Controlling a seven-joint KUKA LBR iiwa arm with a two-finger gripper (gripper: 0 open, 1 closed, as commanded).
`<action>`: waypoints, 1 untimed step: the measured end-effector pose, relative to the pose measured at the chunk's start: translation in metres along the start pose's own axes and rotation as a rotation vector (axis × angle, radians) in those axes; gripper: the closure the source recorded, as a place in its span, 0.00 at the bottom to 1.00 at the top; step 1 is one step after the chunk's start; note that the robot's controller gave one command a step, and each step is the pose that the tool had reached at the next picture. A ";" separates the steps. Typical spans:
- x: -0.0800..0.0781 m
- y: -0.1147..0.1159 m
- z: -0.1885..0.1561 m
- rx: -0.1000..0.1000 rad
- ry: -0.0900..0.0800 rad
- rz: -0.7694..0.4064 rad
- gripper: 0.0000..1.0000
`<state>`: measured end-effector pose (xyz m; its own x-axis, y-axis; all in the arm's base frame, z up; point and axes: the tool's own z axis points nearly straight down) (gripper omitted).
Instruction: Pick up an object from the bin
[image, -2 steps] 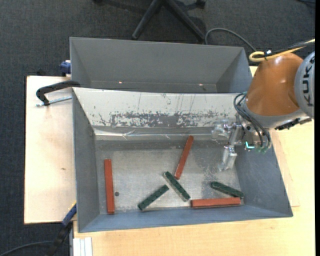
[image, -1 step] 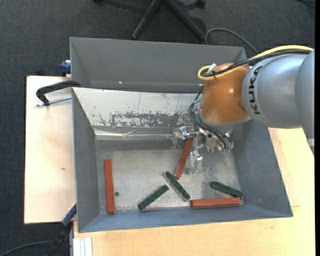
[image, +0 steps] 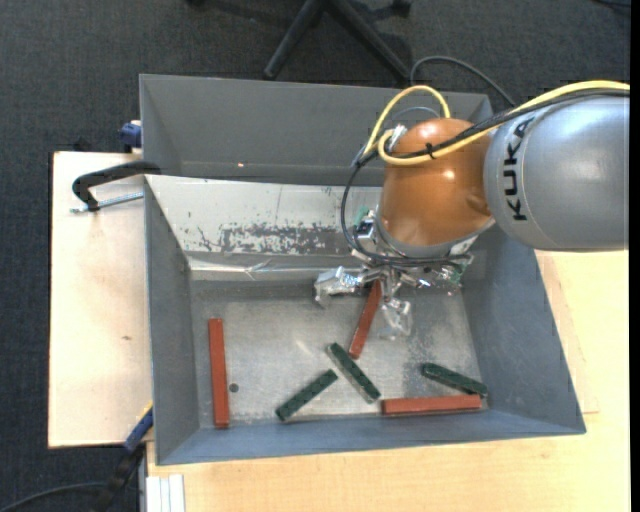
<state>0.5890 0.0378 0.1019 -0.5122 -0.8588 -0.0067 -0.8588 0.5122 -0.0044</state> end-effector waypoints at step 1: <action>0.031 0.011 -0.008 -0.005 0.006 -0.014 0.00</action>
Offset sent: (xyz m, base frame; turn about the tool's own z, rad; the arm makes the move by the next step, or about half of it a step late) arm -0.0250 -0.0209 0.0058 -0.0179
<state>0.5639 0.0168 0.1093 -0.5006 -0.8657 -0.0007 -0.8657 0.5006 0.0009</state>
